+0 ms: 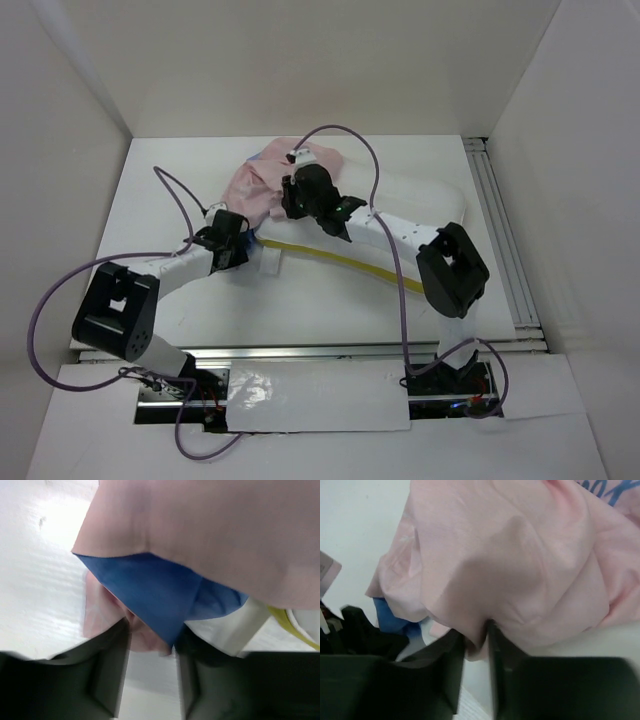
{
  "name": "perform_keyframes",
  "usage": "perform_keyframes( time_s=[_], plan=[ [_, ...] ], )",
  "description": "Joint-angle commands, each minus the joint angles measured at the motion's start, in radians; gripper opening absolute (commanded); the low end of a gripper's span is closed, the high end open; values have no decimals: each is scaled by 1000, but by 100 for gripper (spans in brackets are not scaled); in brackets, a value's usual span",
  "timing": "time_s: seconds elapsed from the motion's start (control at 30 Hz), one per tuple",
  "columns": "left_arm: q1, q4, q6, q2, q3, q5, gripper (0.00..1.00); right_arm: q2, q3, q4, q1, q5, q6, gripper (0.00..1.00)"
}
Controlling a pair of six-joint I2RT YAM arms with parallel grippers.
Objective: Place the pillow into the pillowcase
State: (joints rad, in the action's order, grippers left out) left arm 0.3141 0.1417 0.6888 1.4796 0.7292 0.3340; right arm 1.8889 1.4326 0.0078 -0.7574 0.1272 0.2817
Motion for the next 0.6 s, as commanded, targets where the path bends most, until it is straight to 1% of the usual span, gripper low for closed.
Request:
perform_keyframes(
  time_s=[0.0, 0.03, 0.07, 0.1, 0.13, 0.17, 0.2, 0.27, 0.33, 0.37, 0.4, 0.43, 0.47, 0.5, 0.53, 0.57],
  plan=[
    [-27, 7, 23, 48, 78, 74, 48, 65, 69, 40, 24, -47, 7, 23],
    [-27, 22, 23, 59, 105, 74, 39, 81, 92, 22, 24, -76, 7, 0],
    [-27, 22, 23, 68, 114, 74, 28, 93, 112, 6, 36, -86, 7, 0],
    [-38, 32, 23, 80, 124, 74, 10, 102, 127, -6, 47, -86, 7, 0],
    [-38, 32, 23, 81, 136, 74, 0, 102, 127, -6, 47, -86, -4, 0],
    [-47, 41, 23, 81, 136, 83, 0, 87, 127, 7, 47, -86, -4, 0],
    [-47, 50, 23, 81, 145, 83, 0, 72, 94, 26, 56, -86, -18, 0],
    [-47, 67, 32, 47, 157, 121, 0, 10, 60, 75, 56, -58, -41, 0],
    [-58, 119, 32, 10, 177, 177, 0, -52, 49, 75, 67, -29, -70, 0],
    [-58, 142, 32, -30, 209, 200, 0, -72, 49, 75, 78, -20, -85, 0],
    [-67, 171, 41, -48, 232, 253, 0, -91, 73, 54, 92, -11, -126, 0],
    [-85, 230, 51, -64, 260, 276, 0, -126, 92, 29, 102, -11, -151, 0],
    [-99, 257, 51, -79, 321, 298, 0, -145, 110, 17, 113, -2, -200, 0],
    [-113, 281, 38, -105, 357, 344, 0, -163, 156, 5, 137, 15, -220, 0],
    [-139, 326, 29, -117, 434, 364, 0, -204, 181, -23, 154, 15, -258, 0],
    [-156, 349, 29, -128, 476, 384, 0, -226, 205, -37, 173, 15, -269, 0]
  ],
)
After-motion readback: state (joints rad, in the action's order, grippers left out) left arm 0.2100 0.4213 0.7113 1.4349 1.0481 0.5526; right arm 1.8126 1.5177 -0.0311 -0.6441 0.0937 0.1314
